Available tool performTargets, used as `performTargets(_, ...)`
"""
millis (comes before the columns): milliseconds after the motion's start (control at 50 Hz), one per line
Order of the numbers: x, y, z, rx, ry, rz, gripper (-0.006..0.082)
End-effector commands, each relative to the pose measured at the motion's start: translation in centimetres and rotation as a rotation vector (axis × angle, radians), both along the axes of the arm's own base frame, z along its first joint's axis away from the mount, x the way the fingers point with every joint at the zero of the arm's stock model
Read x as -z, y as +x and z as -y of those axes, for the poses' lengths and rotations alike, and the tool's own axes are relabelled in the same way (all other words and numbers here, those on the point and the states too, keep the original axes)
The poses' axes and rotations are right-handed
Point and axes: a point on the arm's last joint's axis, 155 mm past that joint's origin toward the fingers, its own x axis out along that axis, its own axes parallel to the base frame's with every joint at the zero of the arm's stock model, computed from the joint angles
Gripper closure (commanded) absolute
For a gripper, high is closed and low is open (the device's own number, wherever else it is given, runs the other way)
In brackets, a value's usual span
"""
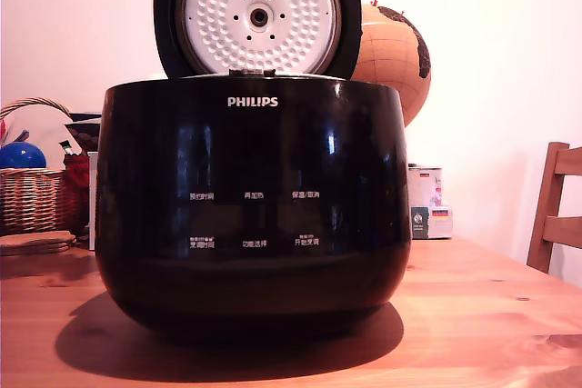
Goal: Close the rice cooker by pressing the lid down with medium force
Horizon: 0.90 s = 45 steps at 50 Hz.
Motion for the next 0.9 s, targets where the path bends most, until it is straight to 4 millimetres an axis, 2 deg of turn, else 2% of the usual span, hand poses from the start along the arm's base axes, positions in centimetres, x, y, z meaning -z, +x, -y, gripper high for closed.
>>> performTargets(0,0.9,-0.3,0.5,0.038,0.001,-0.024,0.0789)
performTargets(260,0.7,-4.8,1.7,0.156,-0.006,-0.147,0.0789)
performTargets(380,0.6,-6.4,2.7,0.195,0.038,-0.133,0.0789)
performTargets(600,4.0,-7.4,3.7,0.165,0.248,-0.127,0.0789)
performTargets(640,4.8,-6.9,3.5,0.13,0.316,-0.106,0.0789)
performTargets(880,6.2,-7.7,4.9,0.122,0.429,-0.074,0.0789)
